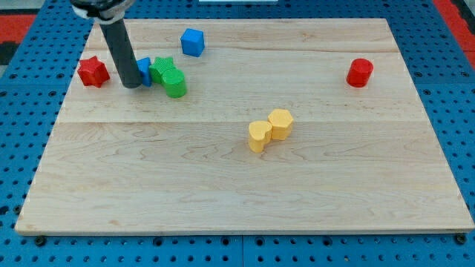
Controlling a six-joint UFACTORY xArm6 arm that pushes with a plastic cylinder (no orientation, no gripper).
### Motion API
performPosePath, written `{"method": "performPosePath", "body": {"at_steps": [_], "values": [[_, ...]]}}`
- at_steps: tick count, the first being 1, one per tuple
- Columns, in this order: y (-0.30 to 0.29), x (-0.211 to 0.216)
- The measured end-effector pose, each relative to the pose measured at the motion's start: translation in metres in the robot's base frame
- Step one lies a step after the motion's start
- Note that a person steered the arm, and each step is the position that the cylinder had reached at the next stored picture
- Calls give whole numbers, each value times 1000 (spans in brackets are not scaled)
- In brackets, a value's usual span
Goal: Slide the red star a bit down
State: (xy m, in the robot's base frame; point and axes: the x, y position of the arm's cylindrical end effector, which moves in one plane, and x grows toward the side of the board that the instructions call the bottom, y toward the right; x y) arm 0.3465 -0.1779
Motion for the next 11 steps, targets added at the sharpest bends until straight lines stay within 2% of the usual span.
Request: {"method": "performPosePath", "body": {"at_steps": [2, 4, 5, 6, 7, 9, 10, 11], "values": [[14, -71], [49, -74], [-11, -90], [-58, -56], [-65, -23], [-72, -22], [-75, -38], [-126, -39]]}}
